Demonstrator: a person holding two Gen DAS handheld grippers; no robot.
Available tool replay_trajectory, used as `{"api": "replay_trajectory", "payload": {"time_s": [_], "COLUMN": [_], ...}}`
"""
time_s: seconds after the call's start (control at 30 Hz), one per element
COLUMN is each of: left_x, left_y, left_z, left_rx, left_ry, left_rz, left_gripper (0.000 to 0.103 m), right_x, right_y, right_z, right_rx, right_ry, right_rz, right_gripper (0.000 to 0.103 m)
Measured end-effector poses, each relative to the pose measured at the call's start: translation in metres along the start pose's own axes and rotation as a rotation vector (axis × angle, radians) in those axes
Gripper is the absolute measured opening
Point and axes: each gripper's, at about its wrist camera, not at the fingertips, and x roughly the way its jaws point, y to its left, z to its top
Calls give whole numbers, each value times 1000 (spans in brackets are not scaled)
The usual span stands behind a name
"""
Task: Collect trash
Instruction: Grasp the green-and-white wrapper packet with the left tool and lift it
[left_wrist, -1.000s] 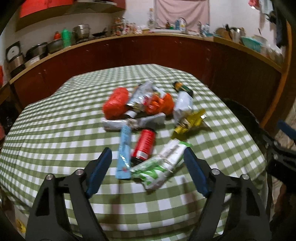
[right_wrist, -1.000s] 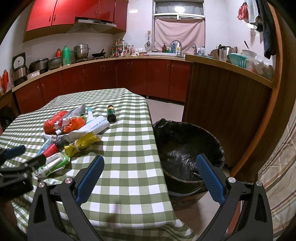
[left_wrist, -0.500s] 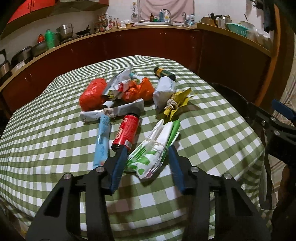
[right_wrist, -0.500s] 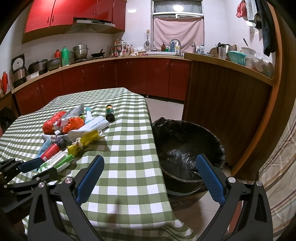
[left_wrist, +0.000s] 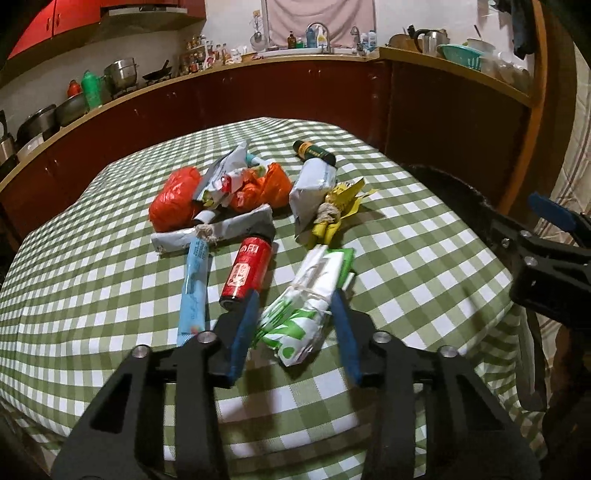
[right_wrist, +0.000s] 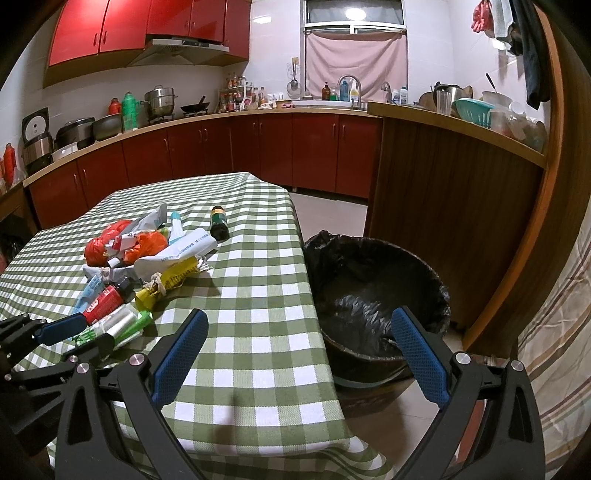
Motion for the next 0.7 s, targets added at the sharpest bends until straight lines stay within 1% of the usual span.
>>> {"api": "replay_trajectory", "payload": {"time_s": [0.17, 0.2, 0.3, 0.33, 0.37, 0.4, 0.43, 0.53, 0.6, 0.63, 0.67, 0.7], "left_x": [-4, -6, -10, -11, -12, -13, -13, -11, -13, -14, -15, -16], "left_y": [-1, 1, 6, 8, 11, 14, 15, 15, 16, 17, 17, 17], "left_z": [1, 2, 3, 3, 3, 4, 4, 3, 3, 3, 2, 2], "left_rx": [6, 2, -15, -18, -25, -38, -44, -47, -56, -59, -61, -67], "left_ry": [-20, -27, -30, -33, -39, -41, -40, -28, -34, -35, -35, -36], "left_rz": [-17, -26, -35, -31, -39, -63, -69, -67, -70, -73, -74, -73], "left_gripper": [29, 25, 22, 14, 1, 1, 1, 1, 4, 10, 24, 32], "right_x": [1, 1, 1, 1, 2, 2, 2, 3, 2, 2, 1, 1], "right_y": [0, 0, 0, 0, 0, 1, 1, 3, 5, 5, 5, 6], "right_z": [-1, -1, -1, -1, -2, -2, -3, -3, -2, -3, -3, -2], "right_rx": [-1, -1, -1, -2, -3, -5, -6, -11, -13, -14, -15, -15], "right_ry": [1, 0, -1, -1, 0, 2, 3, 8, 7, 6, 6, 6], "right_rz": [-1, -1, -1, -1, -1, -1, -1, 0, 0, 0, 0, 1], "right_gripper": [97, 97, 97, 97, 97, 97, 97, 97, 97, 97, 97, 97]}}
